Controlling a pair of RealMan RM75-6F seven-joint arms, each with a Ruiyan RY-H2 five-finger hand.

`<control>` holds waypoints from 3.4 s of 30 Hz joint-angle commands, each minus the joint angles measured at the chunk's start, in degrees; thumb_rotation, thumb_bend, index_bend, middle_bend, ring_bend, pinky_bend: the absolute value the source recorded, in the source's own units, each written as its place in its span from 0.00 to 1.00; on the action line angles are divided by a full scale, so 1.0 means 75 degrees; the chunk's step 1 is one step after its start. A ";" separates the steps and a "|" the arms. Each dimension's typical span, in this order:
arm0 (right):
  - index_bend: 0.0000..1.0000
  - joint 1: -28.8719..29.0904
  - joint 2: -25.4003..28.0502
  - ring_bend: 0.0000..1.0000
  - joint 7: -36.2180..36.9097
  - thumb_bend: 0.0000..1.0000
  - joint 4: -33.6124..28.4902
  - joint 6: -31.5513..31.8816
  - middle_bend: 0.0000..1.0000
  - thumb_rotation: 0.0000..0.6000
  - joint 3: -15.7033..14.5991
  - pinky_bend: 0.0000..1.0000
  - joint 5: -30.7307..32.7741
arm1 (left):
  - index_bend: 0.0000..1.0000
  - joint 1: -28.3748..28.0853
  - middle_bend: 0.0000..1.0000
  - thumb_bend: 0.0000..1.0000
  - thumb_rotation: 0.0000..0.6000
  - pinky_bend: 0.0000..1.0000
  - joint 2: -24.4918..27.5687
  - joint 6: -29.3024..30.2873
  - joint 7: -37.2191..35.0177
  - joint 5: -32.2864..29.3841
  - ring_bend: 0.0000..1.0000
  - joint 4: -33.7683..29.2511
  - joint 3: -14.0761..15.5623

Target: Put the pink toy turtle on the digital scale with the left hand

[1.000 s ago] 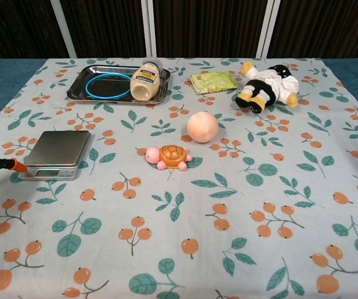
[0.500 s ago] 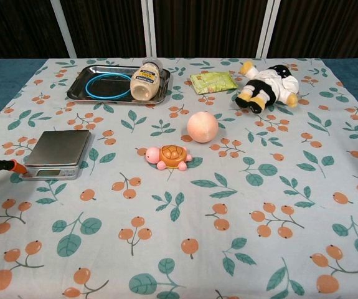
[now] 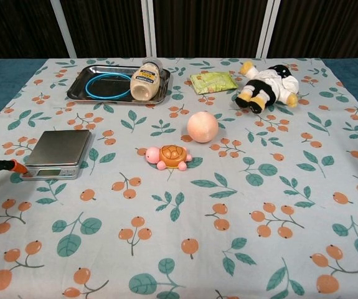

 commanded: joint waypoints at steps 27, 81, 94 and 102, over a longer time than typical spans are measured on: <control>0.01 -0.0013 0.0014 0.01 0.0014 0.50 -0.0027 0.0033 0.00 1.00 0.0010 0.00 -0.0005 | 0.12 0.0012 0.63 0.53 1.00 0.58 0.0295 0.0434 0.0232 -0.0064 0.60 -0.0370 -0.0076; 0.01 0.0092 -0.0062 0.01 -0.0091 0.50 0.0089 -0.0226 0.00 1.00 0.0030 0.00 0.0201 | 0.18 -0.4357 0.32 0.07 1.00 0.40 -0.3306 0.0962 0.4985 -0.5009 0.26 -0.0289 -0.1966; 0.01 0.0090 -0.0006 0.01 -0.0013 0.50 0.0083 -0.0242 0.00 1.00 0.0015 0.00 0.0204 | 0.23 -0.4779 0.32 0.10 1.00 0.40 -0.3958 0.1077 0.5256 -0.5380 0.27 0.0432 -0.1851; 0.01 0.0115 -0.0024 0.01 -0.0014 0.50 0.0095 -0.0307 0.00 1.00 0.0011 0.00 0.0247 | 0.30 -0.4955 0.34 0.15 1.00 0.40 -0.4280 0.1123 0.5373 -0.5327 0.27 0.0796 -0.1787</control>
